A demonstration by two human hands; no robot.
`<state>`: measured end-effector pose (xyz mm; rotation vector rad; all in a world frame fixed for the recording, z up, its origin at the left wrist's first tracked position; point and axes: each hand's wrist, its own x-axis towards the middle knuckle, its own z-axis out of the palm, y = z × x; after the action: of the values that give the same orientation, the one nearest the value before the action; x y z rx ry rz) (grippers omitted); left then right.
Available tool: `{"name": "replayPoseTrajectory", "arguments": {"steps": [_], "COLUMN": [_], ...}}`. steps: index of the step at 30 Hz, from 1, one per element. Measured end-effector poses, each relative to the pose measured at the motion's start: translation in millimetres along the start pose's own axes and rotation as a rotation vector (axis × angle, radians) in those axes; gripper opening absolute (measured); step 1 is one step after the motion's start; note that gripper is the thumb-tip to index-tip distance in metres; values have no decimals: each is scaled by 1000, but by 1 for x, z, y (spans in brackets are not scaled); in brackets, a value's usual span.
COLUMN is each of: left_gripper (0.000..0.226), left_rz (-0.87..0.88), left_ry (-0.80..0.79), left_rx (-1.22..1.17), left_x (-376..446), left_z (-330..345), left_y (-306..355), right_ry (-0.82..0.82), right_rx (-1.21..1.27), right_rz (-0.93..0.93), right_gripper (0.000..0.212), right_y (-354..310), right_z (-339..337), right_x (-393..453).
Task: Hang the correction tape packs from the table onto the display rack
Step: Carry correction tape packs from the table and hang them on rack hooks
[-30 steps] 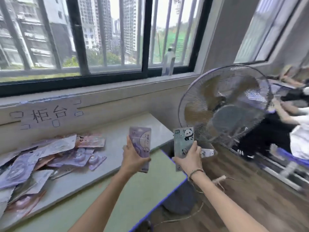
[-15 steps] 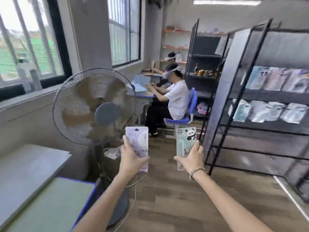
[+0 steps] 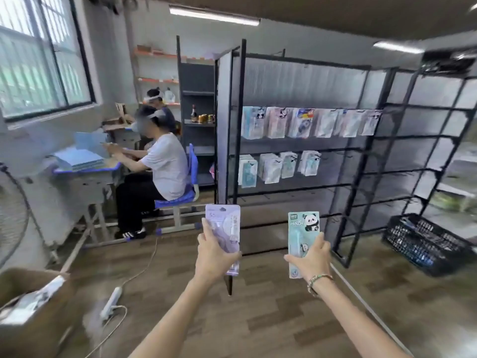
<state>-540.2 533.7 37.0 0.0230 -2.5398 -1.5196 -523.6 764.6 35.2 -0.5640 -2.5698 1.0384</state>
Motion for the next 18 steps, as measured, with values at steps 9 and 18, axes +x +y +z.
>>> {"name": "replayPoseTrajectory", "arguments": {"steps": [9, 18], "left_gripper": [127, 126], "left_rz": [12, 19], "left_ry": [-110, -154], "left_rx": [-16, 27], "left_x": [49, 120], "left_z": [155, 248], "left_y": [69, 94], "right_ry": [84, 95], "right_rx": [-27, -24], "right_rz": [109, 175], "right_gripper": [121, 124], "right_y": [95, 143], "right_z": [-65, -72], "right_x": [104, 191]}}
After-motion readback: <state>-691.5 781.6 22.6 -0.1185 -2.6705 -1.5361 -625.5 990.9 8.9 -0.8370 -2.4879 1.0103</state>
